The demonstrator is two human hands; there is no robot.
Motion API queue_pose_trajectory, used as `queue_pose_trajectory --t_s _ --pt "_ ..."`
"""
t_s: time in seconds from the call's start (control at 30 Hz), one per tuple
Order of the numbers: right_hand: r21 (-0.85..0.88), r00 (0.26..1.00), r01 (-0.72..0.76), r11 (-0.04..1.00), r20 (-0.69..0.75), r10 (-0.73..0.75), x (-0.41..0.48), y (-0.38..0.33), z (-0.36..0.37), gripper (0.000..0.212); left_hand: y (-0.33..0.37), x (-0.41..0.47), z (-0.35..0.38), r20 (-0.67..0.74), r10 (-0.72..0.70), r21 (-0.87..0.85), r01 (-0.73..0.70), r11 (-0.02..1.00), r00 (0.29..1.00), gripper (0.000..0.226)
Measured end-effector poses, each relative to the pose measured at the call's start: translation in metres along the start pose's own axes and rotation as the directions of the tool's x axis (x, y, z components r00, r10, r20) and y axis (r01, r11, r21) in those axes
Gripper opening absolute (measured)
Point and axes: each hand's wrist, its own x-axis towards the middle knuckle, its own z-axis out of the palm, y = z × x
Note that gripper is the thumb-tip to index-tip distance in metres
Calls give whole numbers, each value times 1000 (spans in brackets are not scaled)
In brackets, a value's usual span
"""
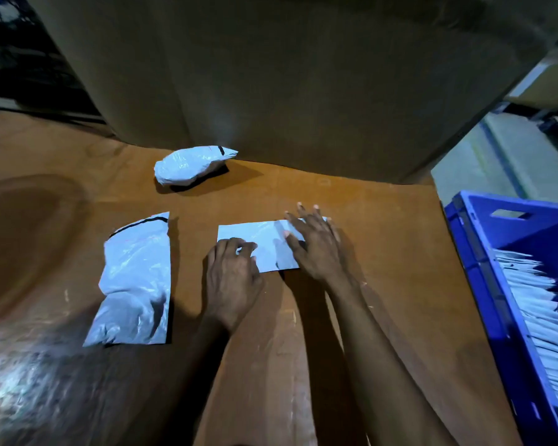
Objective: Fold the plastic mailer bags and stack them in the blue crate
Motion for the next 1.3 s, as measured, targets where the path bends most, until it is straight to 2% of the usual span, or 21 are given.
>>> queue_pose_trajectory --t_s 0.1,0.2,0.27,0.33,0.43,0.53,0.63,0.73,1.0,1.17,1.3 --pt "-83 997 -72 994 6 73 -22 19 14 70 16 18 9 62 75 -21 -74 997 995 38" --pt "-128 992 -129 983 -13 128 -28 18 20 66 37 38 20 253 171 -20 -172 985 952 52" --pt "-127 990 -136 982 19 140 -25 14 18 66 44 45 26 389 166 73 -209 975 906 73" --pt "-156 983 -147 977 83 161 -18 16 11 61 43 45 37 444 105 146 -188 971 890 84" --pt "-168 960 -180 969 184 210 3 16 -15 58 38 47 49 449 51 172 -142 975 892 81" --pt "-135 980 -166 977 86 178 16 13 -20 52 36 46 50 465 49 198 -158 968 884 80" --pt "-72 994 -106 992 14 108 -1 15 4 59 35 46 51 452 71 189 -173 967 889 79" --pt "-136 996 -58 989 -70 49 -19 27 27 59 28 43 53 410 125 145 -200 969 904 76" --pt "-131 996 -73 989 -53 67 -17 31 29 66 -6 39 53 326 185 99 -228 969 927 65" --pt "-133 997 -73 989 -20 71 -16 30 26 69 -43 29 33 256 113 72 -135 988 960 66" --pt "-152 994 -104 983 12 107 -15 14 18 71 -46 31 20 249 -89 139 56 989 964 75"
